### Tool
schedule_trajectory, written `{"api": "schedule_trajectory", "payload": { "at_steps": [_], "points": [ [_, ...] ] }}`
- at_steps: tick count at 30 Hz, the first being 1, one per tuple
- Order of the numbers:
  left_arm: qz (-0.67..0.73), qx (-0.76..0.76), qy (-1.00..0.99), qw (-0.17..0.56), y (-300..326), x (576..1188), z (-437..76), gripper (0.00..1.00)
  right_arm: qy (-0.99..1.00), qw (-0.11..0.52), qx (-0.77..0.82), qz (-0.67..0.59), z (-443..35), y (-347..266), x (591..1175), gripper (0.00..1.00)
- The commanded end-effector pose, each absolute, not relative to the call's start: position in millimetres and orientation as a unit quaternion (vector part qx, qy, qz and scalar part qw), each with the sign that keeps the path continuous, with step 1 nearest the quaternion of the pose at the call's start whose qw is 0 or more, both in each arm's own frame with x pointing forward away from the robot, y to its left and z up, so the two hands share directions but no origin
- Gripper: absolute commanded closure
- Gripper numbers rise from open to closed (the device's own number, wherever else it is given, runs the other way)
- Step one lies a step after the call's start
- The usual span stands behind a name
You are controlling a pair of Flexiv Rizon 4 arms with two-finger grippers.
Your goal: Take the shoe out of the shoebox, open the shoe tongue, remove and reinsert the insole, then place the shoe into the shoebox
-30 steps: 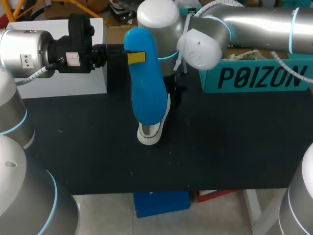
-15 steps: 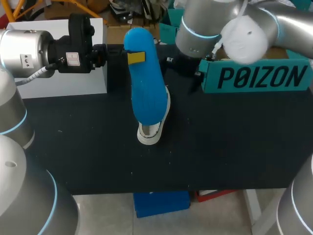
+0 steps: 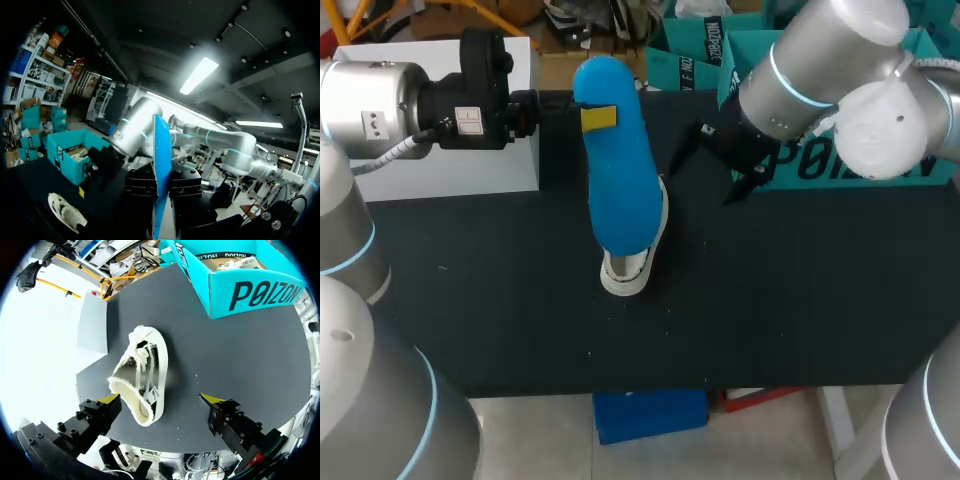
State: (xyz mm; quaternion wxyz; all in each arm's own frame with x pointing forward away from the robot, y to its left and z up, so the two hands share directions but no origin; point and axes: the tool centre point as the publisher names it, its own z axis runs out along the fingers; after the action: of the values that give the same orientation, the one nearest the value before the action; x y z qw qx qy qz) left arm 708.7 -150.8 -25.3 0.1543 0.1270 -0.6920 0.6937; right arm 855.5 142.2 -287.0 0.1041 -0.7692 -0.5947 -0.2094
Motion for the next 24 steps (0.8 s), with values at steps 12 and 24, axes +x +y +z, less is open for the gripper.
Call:
{"api": "schedule_trajectory", "payload": {
  "at_steps": [12,24],
  "points": [
    [0.694,0.128,-0.692,0.153,-152,708,-26,1.00,-0.455,0.352,-0.649,-0.498,-263,152,857,0.00],
    [0.694,0.128,-0.692,0.153,-152,708,-26,1.00,-0.440,0.394,-0.592,-0.548,-253,159,857,0.00]
  ]
}}
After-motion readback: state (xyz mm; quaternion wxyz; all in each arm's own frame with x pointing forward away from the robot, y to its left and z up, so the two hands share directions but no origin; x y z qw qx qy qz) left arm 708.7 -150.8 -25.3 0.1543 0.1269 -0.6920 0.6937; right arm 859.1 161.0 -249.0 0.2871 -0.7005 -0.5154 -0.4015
